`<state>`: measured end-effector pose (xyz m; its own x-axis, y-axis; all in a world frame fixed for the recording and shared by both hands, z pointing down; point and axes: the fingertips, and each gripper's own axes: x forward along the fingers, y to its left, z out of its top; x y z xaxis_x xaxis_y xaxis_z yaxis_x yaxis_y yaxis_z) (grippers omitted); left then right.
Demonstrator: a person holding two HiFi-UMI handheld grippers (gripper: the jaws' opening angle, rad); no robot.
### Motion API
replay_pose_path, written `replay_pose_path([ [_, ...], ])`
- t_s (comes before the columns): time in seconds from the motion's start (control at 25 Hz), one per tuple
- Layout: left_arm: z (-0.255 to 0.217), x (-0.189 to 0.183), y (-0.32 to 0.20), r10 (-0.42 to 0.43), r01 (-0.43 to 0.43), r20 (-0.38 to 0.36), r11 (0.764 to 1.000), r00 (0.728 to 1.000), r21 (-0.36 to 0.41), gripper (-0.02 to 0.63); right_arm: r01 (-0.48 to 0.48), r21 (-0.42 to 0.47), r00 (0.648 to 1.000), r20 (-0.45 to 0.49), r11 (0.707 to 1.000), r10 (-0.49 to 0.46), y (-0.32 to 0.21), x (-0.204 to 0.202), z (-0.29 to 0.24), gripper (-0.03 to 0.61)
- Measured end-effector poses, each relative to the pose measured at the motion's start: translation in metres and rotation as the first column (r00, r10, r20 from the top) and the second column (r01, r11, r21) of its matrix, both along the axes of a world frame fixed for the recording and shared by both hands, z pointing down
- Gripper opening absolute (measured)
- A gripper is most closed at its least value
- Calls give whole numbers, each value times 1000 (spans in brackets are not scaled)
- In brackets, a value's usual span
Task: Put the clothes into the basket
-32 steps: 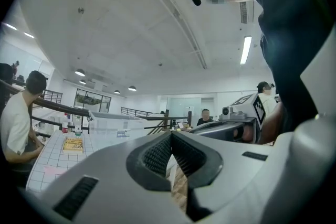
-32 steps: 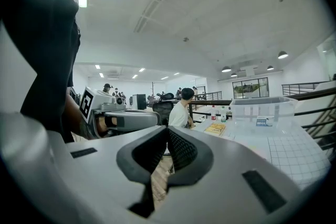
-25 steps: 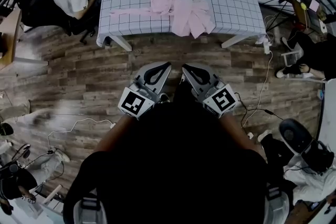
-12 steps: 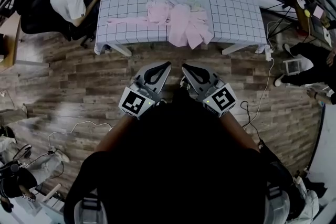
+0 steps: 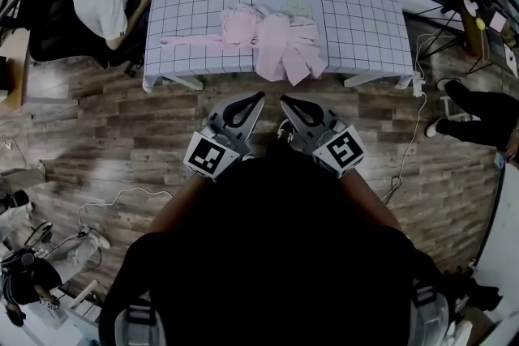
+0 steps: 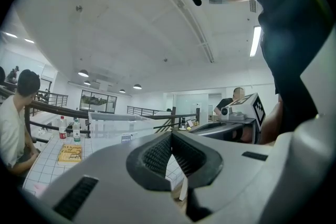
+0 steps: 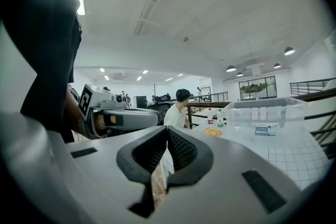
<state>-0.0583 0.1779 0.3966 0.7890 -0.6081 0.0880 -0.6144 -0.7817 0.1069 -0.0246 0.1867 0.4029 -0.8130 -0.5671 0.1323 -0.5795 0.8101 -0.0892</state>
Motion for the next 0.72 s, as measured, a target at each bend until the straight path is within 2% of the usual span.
replay_pose_path([
  [0.72, 3, 55, -53, -66, 67, 25, 998, 997, -18, 3, 96, -3, 995, 1, 995, -96, -59, 52, 7, 15],
])
